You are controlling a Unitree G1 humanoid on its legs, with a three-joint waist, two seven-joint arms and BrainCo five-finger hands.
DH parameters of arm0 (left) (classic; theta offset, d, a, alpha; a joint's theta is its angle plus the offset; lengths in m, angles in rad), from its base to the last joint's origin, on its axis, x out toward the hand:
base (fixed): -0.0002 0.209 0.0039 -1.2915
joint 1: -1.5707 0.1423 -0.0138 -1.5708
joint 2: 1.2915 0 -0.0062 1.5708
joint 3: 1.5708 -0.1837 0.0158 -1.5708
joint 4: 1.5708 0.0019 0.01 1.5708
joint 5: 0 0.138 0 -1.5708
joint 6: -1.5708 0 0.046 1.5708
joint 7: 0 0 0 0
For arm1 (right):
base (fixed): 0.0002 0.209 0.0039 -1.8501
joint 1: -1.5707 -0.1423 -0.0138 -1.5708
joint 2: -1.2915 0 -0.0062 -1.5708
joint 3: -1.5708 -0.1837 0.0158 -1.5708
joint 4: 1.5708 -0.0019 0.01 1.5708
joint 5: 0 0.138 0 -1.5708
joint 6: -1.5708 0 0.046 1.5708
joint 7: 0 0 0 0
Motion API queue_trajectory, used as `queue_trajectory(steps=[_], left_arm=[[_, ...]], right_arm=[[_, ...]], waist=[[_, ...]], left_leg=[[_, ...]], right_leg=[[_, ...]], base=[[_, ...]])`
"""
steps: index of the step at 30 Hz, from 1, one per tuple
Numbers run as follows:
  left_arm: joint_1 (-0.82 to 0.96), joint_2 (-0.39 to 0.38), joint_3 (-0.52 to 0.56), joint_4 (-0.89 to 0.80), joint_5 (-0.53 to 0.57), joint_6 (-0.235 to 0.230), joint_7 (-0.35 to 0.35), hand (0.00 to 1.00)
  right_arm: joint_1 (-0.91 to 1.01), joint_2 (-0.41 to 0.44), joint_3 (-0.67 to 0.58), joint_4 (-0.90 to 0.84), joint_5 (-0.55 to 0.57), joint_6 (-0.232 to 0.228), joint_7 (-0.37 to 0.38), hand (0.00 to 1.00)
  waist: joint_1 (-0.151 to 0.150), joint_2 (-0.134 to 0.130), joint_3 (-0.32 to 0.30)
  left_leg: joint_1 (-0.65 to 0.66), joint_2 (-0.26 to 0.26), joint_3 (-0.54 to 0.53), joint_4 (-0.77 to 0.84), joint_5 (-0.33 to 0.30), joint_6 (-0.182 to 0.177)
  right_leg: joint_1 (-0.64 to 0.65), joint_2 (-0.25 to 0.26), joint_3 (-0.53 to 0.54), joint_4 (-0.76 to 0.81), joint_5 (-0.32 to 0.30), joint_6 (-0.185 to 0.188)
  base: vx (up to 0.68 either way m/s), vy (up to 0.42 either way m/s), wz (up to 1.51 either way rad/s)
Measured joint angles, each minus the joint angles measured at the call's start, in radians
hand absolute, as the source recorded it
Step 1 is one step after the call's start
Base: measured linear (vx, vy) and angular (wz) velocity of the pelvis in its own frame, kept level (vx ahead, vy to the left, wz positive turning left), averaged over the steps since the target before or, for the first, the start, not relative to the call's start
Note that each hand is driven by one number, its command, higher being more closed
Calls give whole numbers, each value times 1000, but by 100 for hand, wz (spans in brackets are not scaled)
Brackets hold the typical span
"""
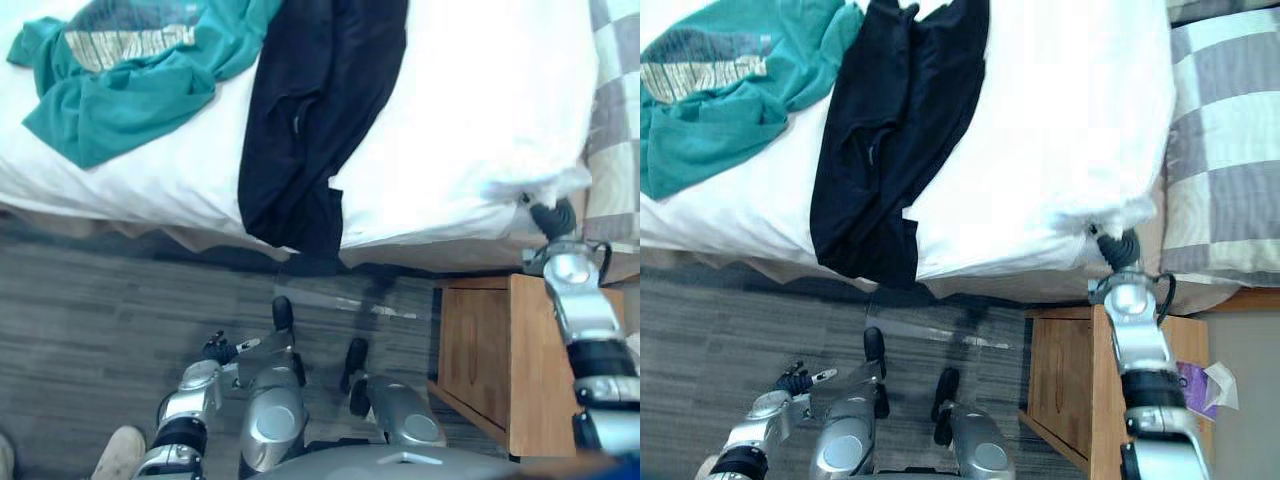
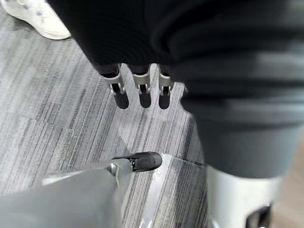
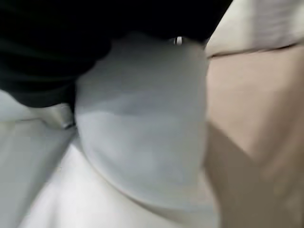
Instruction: Tidy the bed and pick cloth on bed and put in laundry
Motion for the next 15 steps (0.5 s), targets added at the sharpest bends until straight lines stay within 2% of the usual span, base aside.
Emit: queue_trajectory(steps=[4,7,10,11,15], left_arm=[[28,-12,0,18,0,-4,-1,0],[77,-26,0,32,5,-5,-6,0],[107,-26,1,50,10,-6,-22,0],[113,-26,1,56,17,-10,-26,0],[132,-32,11,88,39,-29,-54,0]], right_arm=[[71,103,-72,15,61,-42,-42,0],[114,168,-117,77,125,-93,-61,0],[133,213,-162,147,250,-139,-65,0],[138,230,-186,178,299,-153,-64,0],[175,256,-254,231,432,-177,-55,0]], waist=[[-4,0,-16],[-5,-8,-61],[-6,-10,-85],[-6,-8,-87],[-8,5,-112]], left_leg=[[38,-7,13,-24,24,-5],[67,-17,15,-48,27,-9],[106,-27,22,-74,25,-7],[121,-26,28,-74,18,-8],[167,-21,46,-75,-5,-14]], right_leg=[[25,-4,5,1,-34,9],[47,-10,5,-3,-45,21],[77,-16,11,-13,-42,31],[88,-16,19,-13,-33,46],[120,-13,36,-10,-11,62]], base=[[4,-17,-1],[96,-12,3],[142,-3,-4],[139,10,-11],[128,23,-14]])
